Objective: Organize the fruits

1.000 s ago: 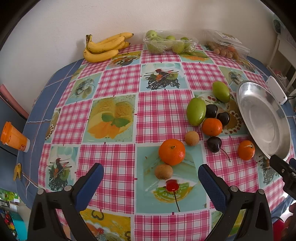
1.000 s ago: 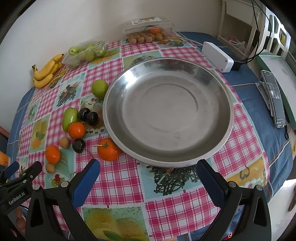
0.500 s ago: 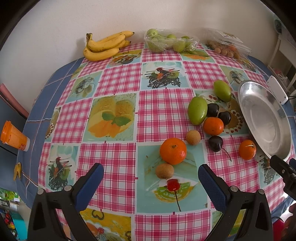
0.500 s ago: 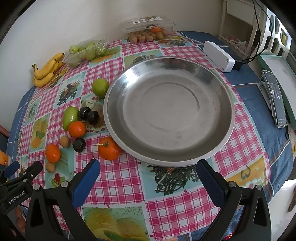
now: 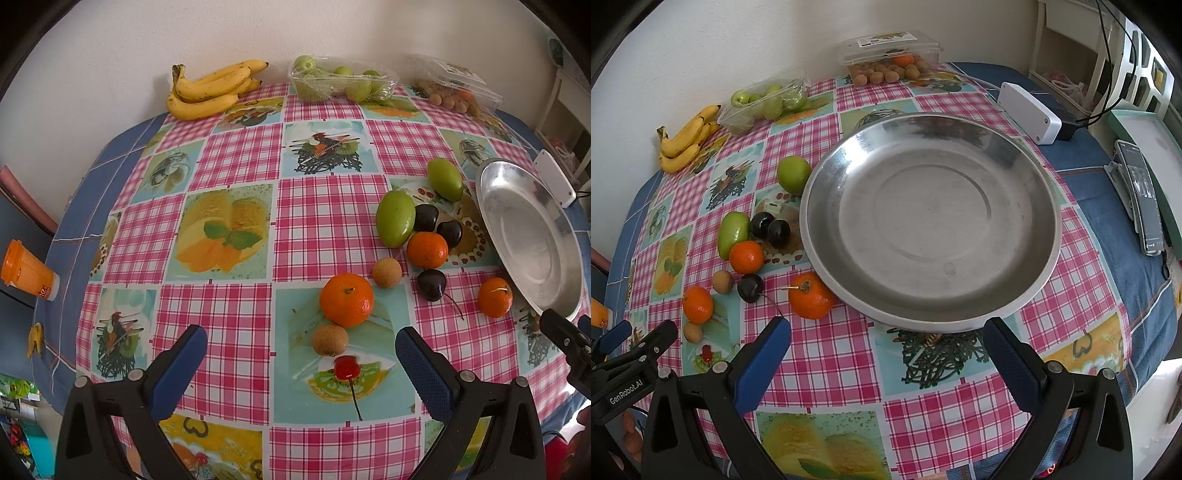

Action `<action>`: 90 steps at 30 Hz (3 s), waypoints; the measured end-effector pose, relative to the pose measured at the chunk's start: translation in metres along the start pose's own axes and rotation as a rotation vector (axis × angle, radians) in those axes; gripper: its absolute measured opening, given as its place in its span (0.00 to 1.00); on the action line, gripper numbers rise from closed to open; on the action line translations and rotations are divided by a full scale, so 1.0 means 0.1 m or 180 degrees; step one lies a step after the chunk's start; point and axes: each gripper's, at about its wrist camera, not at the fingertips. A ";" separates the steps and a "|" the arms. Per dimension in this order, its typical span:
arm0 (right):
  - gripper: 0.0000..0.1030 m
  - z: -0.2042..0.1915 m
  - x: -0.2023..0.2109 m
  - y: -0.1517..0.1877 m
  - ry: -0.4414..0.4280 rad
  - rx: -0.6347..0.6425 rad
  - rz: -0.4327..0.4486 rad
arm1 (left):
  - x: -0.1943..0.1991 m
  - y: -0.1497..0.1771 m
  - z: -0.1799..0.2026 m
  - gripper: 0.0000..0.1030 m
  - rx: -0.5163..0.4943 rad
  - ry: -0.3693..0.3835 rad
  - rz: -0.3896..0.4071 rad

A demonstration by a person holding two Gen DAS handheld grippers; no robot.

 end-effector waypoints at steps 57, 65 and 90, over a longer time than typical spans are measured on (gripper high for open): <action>1.00 -0.60 0.01 -0.21 -0.0476 0.0187 -0.0024 | 0.01 -0.25 -0.39 1.00 0.0634 0.0307 0.0084; 0.99 -0.56 -0.16 -0.20 -0.0336 -0.0002 -0.0203 | -0.20 -0.26 -0.15 0.98 0.0497 0.0405 -0.0257; 0.46 -0.45 -0.58 -0.26 -0.0154 -0.0577 -0.0316 | -0.57 -0.31 -0.05 0.63 0.0543 0.0660 -0.0523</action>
Point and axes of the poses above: each gripper's, at about its wrist camera, not at the fingertips, and x roughly against the way its jaws point, z to its right, y to its underside, and after that the axes turned 9 degrees about x, right-handed
